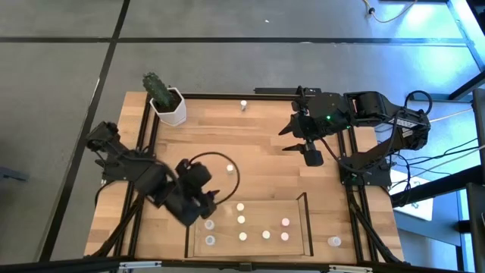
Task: Pick and place medicine bottles onto shelf by color
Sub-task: Put the bottom blue pill bottle on the shelf aligned with the other blue pill bottle
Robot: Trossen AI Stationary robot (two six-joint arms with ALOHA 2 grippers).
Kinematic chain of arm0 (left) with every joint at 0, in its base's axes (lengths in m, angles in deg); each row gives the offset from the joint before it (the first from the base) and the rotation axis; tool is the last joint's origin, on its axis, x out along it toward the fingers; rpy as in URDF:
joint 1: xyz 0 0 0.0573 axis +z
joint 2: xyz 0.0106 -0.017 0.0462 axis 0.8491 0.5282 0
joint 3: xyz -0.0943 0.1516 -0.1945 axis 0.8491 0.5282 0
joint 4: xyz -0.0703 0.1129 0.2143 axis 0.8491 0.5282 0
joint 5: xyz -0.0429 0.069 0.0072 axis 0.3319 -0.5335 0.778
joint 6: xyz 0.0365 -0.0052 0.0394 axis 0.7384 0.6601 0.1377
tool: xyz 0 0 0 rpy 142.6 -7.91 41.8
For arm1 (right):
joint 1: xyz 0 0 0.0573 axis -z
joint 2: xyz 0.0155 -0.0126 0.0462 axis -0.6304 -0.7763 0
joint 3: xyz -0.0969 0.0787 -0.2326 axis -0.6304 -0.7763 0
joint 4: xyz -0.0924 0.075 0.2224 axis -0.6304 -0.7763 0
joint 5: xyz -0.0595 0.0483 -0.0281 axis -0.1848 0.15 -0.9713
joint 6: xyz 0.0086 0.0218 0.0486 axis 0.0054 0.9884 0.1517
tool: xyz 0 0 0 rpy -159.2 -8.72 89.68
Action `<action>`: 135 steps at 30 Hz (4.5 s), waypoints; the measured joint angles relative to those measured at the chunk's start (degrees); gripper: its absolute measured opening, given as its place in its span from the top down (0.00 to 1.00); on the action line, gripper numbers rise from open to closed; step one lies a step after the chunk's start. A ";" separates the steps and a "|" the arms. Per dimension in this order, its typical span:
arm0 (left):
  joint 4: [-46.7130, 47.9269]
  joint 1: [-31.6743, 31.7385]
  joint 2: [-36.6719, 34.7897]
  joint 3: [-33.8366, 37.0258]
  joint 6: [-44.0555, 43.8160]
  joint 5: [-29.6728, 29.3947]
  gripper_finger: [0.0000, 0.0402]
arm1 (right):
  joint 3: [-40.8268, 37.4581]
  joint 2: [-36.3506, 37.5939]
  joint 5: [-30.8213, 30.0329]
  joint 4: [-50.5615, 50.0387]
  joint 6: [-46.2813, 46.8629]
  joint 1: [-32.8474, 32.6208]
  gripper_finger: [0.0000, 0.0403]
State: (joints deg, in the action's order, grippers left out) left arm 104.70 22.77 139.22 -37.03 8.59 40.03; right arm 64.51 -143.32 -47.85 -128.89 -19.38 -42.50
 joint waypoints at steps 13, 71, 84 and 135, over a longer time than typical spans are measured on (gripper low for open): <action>5.00 -10.00 0.00 0.04 -18.33 -13.43 0.36 | 0.00 0.00 0.00 0.60 0.30 0.01 0.43; 10.17 -17.74 0.04 0.07 -24.31 -17.76 0.36 | -1.46 -44.04 -0.11 24.04 -3.77 2.15 0.43; 10.17 -17.74 0.04 0.07 -24.31 -17.73 0.36 | -1.46 -44.04 0.07 26.00 -6.32 2.21 0.43; 10.13 -17.73 0.04 0.07 -24.31 -17.65 0.36 | -1.53 -49.18 -0.70 26.12 -5.86 2.62 0.59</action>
State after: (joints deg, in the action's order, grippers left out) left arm 114.83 5.05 139.26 -36.97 -15.71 22.38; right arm 62.98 -192.50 -48.55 -102.77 -25.24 -39.88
